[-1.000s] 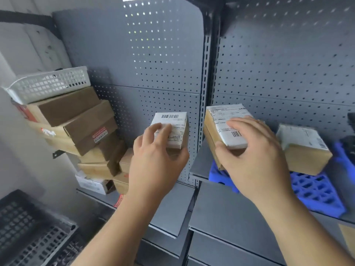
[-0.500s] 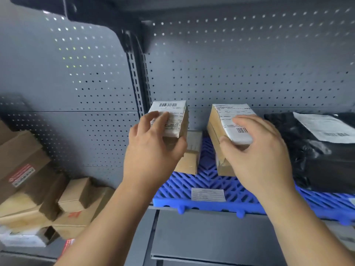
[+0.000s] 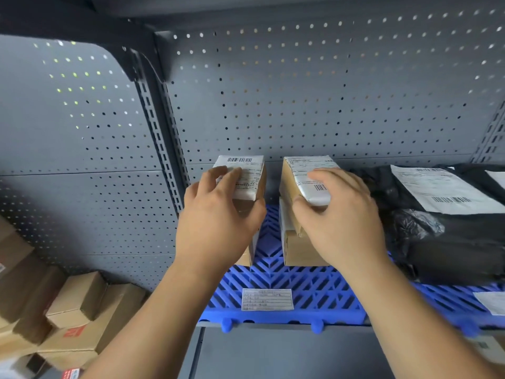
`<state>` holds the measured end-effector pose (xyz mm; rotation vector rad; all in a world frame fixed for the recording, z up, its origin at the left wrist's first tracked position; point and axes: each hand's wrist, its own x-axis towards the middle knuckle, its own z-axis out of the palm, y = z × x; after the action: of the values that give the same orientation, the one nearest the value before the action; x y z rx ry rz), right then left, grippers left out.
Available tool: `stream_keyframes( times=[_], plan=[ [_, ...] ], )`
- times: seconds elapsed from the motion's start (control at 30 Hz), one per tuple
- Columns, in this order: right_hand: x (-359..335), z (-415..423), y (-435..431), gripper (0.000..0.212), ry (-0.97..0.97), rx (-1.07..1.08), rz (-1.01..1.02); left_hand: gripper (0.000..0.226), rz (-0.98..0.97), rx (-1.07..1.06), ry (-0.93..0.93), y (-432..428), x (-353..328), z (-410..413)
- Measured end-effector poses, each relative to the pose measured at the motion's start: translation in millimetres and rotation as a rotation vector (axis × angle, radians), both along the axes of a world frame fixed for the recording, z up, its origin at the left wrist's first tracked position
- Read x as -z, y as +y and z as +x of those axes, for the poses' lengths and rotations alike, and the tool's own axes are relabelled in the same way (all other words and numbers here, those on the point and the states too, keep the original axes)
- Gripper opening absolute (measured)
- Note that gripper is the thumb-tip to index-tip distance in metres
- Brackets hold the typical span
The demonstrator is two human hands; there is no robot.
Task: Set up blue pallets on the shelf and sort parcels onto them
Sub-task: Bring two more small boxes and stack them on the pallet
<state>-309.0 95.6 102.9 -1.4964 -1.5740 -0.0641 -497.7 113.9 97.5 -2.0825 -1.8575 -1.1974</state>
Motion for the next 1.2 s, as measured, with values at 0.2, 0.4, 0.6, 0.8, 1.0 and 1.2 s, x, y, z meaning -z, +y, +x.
stream_keyframes(
  times=[0.2,0.4,0.6,0.8,1.0,1.2],
  plan=[
    [4,-10,8,0.043,-0.048,0.009,-0.006,0.07,-0.015,-0.005,0.023,7,2,-4],
    [8,-16,14,0.042,-0.091,0.022,-0.038,0.078,-0.061,0.022,0.018,8,9,-8],
    [9,-20,16,0.045,-0.054,0.039,-0.019,0.079,-0.063,0.053,-0.008,6,9,-10],
    [2,-16,13,0.055,0.023,0.032,0.057,0.065,-0.001,0.065,-0.113,4,1,-16],
    [0,-3,14,0.049,0.185,-0.036,0.073,0.059,0.05,0.123,-0.238,10,-3,-28],
    [12,7,20,0.053,0.446,-0.071,-0.018,0.055,-0.017,0.2,-0.528,25,6,-44]
  ],
)
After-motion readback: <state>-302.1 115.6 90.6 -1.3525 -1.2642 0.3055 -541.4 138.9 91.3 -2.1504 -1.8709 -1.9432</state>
